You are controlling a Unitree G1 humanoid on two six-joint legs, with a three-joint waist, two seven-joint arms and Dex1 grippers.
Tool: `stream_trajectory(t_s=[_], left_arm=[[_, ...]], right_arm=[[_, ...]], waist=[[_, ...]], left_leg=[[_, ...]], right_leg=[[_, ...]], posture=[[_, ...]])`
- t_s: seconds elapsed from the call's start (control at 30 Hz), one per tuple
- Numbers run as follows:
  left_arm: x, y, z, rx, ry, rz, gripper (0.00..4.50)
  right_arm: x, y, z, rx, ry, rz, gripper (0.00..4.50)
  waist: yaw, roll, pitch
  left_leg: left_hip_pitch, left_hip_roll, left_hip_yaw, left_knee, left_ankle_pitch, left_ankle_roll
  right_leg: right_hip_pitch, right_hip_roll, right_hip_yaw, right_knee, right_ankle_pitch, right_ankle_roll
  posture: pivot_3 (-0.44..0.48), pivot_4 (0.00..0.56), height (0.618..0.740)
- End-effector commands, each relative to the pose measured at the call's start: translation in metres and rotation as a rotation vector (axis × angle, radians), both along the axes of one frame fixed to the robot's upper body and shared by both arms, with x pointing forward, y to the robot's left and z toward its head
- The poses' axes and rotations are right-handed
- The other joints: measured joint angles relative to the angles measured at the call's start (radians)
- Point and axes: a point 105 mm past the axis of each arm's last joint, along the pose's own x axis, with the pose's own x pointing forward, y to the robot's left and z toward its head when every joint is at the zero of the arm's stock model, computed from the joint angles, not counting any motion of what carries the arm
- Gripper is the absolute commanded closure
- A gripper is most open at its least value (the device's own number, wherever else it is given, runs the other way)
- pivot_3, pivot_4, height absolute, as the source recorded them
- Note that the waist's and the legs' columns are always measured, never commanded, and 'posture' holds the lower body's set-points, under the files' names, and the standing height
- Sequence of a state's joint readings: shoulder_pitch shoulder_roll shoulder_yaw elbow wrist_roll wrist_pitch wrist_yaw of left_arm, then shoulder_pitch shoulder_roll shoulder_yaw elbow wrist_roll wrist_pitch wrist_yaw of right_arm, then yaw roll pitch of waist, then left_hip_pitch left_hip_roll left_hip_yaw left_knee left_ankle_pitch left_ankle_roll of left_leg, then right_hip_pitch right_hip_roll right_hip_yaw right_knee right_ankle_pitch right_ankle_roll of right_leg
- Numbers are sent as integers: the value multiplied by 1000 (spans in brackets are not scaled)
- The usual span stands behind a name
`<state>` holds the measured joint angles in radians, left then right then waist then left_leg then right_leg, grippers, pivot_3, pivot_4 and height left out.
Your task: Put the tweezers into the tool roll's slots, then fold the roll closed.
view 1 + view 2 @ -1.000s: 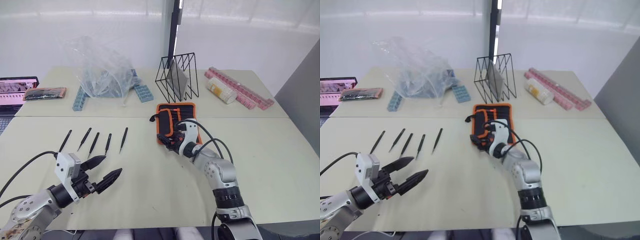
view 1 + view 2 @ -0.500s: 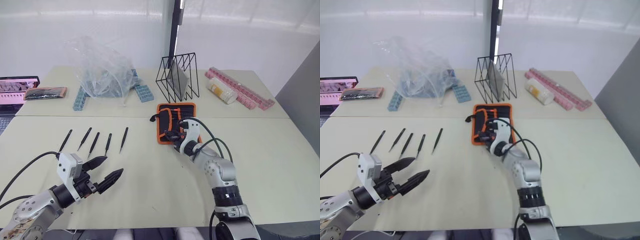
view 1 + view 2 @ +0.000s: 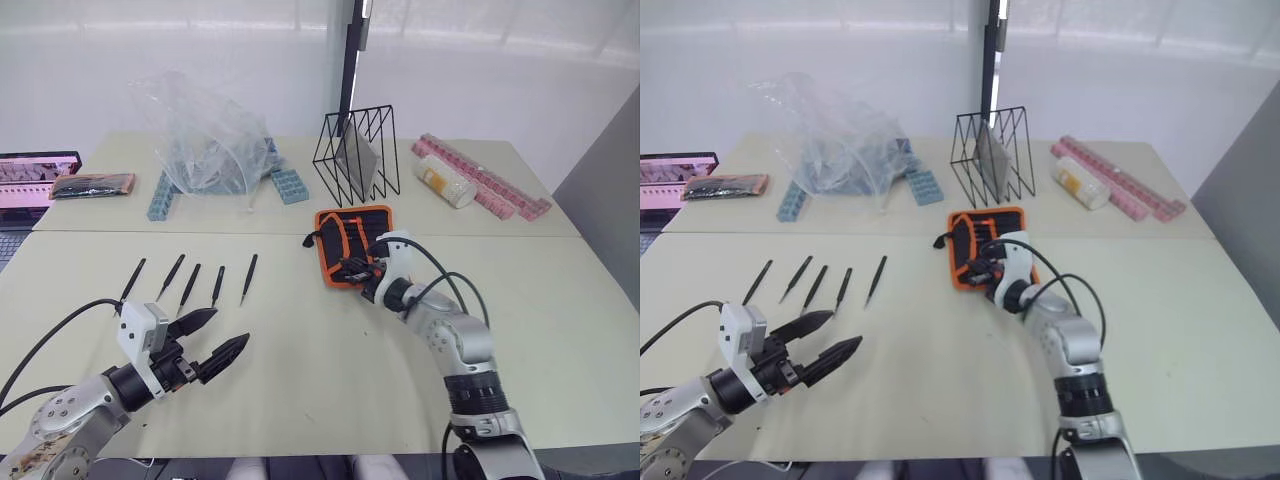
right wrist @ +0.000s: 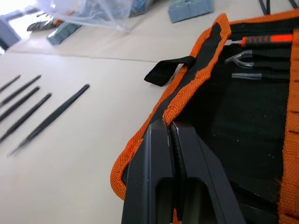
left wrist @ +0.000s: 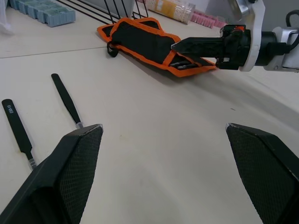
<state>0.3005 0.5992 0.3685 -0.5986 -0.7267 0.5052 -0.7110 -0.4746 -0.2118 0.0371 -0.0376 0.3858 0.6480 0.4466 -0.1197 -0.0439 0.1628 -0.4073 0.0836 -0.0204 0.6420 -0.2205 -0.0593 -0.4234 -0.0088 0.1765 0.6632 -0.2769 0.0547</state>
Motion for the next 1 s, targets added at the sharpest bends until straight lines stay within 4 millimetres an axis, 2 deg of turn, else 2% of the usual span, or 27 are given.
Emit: stream_trajectory(t_s=[0.03, 0.23, 0.47, 0.57, 0.8, 0.9, 1.0], left_arm=[[1, -4, 6, 3, -24, -26, 0], [5, -12, 3, 7, -4, -103, 0], [22, -4, 1, 90, 18, -229, 0], [35, -4, 1, 165, 4, -309, 0], [81, -18, 11, 396, -127, -582, 0], [107, -40, 17, 497, -213, -698, 0], [118, -56, 14, 558, -261, -799, 0]], right_arm=[[-16, 2, 16, -103, -135, 118, 4455], [-56, -1, 9, -330, -299, 364, 4455], [-91, -3, -4, -535, -506, 579, 4455], [-100, -3, -11, -606, -576, 648, 4455], [-121, 2, -30, -724, -657, 801, 4455], [-122, 1, -33, -746, -661, 823, 4455], [-120, 2, -34, -756, -665, 831, 4455]], waist=[[1, 0, 0], [6, 0, 0], [22, 1, 0], [29, 1, 1], [54, 1, 1], [67, 1, 1], [77, 1, 1]], left_leg=[[0, 0, 0, 0, 0, 0], [0, 0, -1, 0, 0, 0], [1, 0, -1, 1, 0, 0], [1, -1, -1, 1, 1, -1], [1, -1, -1, 1, 3, -4], [0, -2, -2, 2, 3, -4], [0, -2, -2, 4, 3, -4]], right_leg=[[0, 0, 0, 0, 0, 0], [0, 0, 0, 0, 0, 0], [1, 0, -1, 0, -3, 4], [1, 0, -1, 0, -3, 4], [1, 0, -1, 0, -2, 2], [1, 0, -2, 0, 0, -1], [2, 0, -2, 0, 0, -1]], posture=[[0, 150, 720], [0, 150, 720], [0, 150, 720], [0, 150, 720], [0, 150, 720], [0, 150, 720], [0, 150, 720]])
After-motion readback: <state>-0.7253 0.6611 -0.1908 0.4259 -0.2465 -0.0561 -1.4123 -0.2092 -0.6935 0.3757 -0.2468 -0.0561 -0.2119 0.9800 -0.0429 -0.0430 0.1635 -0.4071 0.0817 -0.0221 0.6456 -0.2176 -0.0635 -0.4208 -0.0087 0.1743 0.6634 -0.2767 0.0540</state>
